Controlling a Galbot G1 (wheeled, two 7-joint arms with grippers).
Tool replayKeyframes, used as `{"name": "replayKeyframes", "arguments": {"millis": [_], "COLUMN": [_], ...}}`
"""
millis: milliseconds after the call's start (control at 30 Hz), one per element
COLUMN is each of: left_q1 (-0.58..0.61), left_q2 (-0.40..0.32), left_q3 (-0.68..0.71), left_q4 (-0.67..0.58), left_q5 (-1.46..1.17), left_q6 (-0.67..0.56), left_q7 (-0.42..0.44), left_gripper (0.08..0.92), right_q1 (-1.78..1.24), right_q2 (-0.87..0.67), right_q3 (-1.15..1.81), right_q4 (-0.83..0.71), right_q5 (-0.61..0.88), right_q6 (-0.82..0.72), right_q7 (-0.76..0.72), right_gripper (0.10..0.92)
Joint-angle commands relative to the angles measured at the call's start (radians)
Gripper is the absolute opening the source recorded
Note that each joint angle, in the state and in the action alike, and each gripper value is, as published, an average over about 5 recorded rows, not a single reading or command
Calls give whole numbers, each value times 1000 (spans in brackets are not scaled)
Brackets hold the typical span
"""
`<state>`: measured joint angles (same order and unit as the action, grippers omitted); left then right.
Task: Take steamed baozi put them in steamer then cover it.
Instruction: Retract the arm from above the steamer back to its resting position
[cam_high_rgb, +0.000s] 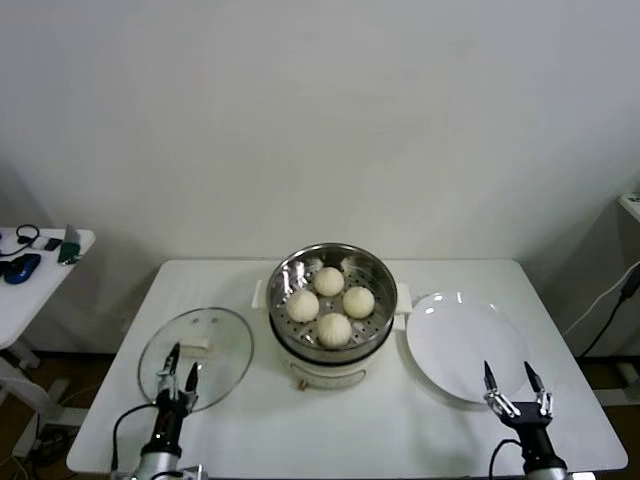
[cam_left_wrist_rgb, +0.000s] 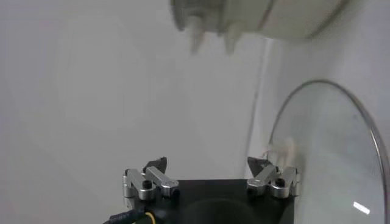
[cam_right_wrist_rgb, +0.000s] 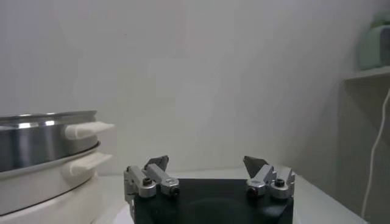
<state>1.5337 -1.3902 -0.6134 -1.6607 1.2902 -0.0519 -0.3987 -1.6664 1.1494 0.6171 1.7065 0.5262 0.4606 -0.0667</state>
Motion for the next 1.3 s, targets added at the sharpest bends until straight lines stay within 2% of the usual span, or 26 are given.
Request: {"name": "replayKeyframes", "arguments": {"millis": [33,300,767,867,1300], "left_q1": [-168,-227,-261,-258,-278], "left_q2": [18,48,67,63,54], "left_q3": [-2,-3,13,15,13], "left_q4": [221,281,298,307,343], "left_q5": [248,251,208,200,180], "left_q6": [20,24,47,50,54], "left_q7": [-54,-50,3,9,9], "left_gripper": [823,823,815,757,377], "right_q1": [-19,-33,-42,-43,-53], "right_q2": [23,34,45,44,41], "right_q3": [-14,-14,-15,-15,-15], "right_q4": [1,-1,0,0,7], "right_q5": [-6,-9,-34,-38,-45], "right_q6": [24,36,42,45,57], "right_q7": [4,2,-3,-3,-10], "right_gripper": [823,823,823,823,823]}}
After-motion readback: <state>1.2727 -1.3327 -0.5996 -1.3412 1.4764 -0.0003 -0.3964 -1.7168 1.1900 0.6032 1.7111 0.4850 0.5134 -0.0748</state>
